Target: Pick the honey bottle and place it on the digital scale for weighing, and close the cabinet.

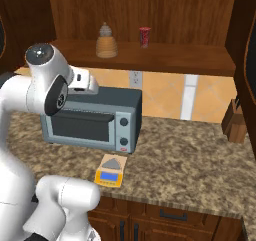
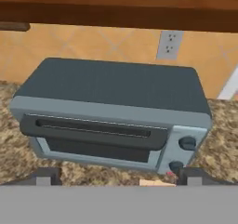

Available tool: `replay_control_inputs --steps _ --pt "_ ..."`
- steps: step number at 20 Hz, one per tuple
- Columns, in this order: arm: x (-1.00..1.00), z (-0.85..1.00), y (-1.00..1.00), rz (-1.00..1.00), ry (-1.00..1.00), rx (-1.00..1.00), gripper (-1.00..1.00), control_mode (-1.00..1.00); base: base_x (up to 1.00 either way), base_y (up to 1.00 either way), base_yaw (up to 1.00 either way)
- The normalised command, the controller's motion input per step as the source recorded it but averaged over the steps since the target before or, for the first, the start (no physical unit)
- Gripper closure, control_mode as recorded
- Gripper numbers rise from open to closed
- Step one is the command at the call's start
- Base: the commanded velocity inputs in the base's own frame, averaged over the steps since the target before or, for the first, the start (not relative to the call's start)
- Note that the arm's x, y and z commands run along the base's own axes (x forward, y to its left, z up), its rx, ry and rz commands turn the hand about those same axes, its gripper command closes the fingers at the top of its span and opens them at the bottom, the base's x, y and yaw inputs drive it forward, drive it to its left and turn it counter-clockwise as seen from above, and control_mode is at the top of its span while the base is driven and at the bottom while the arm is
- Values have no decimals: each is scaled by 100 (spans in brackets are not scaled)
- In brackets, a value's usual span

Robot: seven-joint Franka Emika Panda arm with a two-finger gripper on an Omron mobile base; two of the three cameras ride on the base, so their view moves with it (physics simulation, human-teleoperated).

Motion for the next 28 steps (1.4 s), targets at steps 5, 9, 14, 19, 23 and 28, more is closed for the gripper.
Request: replay_control_inputs --steps 5,9,14,19,23,28 --pt "-29 93 0 0 -34 0 -100 -100 0 0 0" --pt "-25 94 -4 0 -22 0 -100 -100 0 0 0" --pt "0 66 -11 0 -15 0 -100 -100 0 0 0" --pt "15 25 -11 0 -5 0 -100 -100 0 0 0" --pt "30 0 -13 0 -7 0 -100 -100 0 0 0" --pt "36 0 -5 0 -2 0 -100 -100 0 0 0"
